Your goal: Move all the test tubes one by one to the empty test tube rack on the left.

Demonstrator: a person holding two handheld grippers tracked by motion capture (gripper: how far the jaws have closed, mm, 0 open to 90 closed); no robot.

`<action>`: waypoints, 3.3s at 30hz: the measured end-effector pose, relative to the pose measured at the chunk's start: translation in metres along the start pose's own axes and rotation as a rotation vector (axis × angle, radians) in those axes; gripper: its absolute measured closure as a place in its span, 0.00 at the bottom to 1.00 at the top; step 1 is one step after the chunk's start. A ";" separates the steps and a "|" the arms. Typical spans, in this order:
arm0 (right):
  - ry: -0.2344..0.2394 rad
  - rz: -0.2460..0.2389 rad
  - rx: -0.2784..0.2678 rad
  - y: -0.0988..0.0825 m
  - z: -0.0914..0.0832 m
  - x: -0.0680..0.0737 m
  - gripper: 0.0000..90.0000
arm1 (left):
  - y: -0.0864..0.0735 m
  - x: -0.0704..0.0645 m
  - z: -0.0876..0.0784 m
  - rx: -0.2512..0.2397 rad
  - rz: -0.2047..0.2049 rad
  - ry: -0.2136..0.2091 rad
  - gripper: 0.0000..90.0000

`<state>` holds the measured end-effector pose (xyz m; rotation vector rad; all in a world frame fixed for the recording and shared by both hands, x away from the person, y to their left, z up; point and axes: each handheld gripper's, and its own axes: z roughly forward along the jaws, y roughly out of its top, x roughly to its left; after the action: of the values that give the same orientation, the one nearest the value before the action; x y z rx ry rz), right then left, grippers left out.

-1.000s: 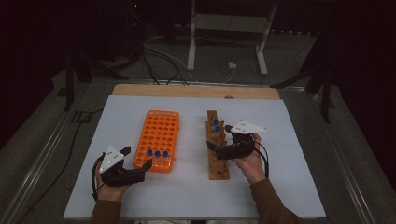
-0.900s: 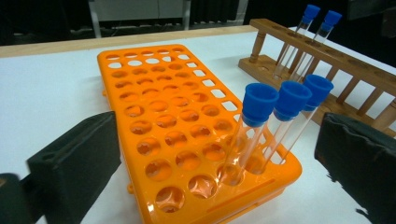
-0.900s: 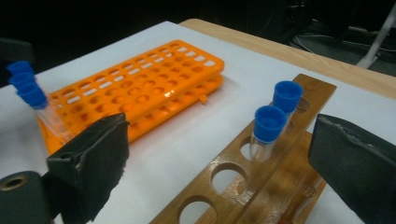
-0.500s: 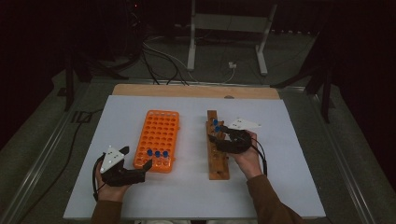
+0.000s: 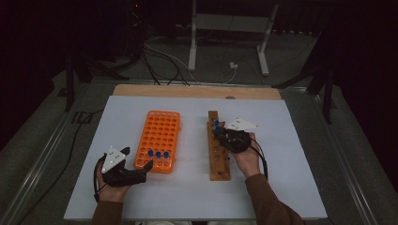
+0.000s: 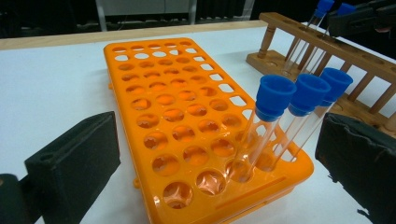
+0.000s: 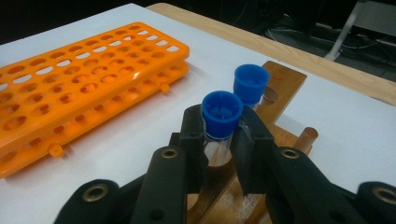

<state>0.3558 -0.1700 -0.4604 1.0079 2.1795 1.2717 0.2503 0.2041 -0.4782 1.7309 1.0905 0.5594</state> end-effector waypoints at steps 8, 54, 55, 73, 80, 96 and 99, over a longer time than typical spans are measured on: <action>-0.005 0.008 0.009 -0.002 0.007 0.002 0.85 | 0.000 0.000 0.000 0.003 0.000 0.001 0.01; 0.031 -0.015 -0.072 0.035 -0.033 0.001 0.86 | 0.001 0.001 0.005 -0.002 -0.014 -0.003 0.01; 0.032 -0.017 -0.072 0.036 -0.033 0.002 0.86 | 0.001 0.001 0.005 -0.001 -0.013 -0.005 0.01; 0.098 -0.043 -0.073 0.046 -0.038 0.015 0.86 | 0.001 0.001 0.005 0.000 -0.019 -0.021 0.01; 0.136 -0.063 -0.056 0.043 -0.033 0.028 0.86 | 0.002 0.001 0.005 -0.004 -0.018 -0.026 0.01; 0.225 -0.056 -0.015 0.034 -0.021 0.047 0.86 | 0.010 -0.011 0.003 0.009 0.045 -0.039 0.01; 0.238 -0.057 -0.010 0.034 -0.021 0.050 0.86 | 0.012 -0.014 0.003 0.012 0.057 -0.049 0.01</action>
<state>0.3225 -0.1330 -0.4207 0.8194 2.3562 1.4377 0.2508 0.1889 -0.4668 1.7813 1.0148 0.5436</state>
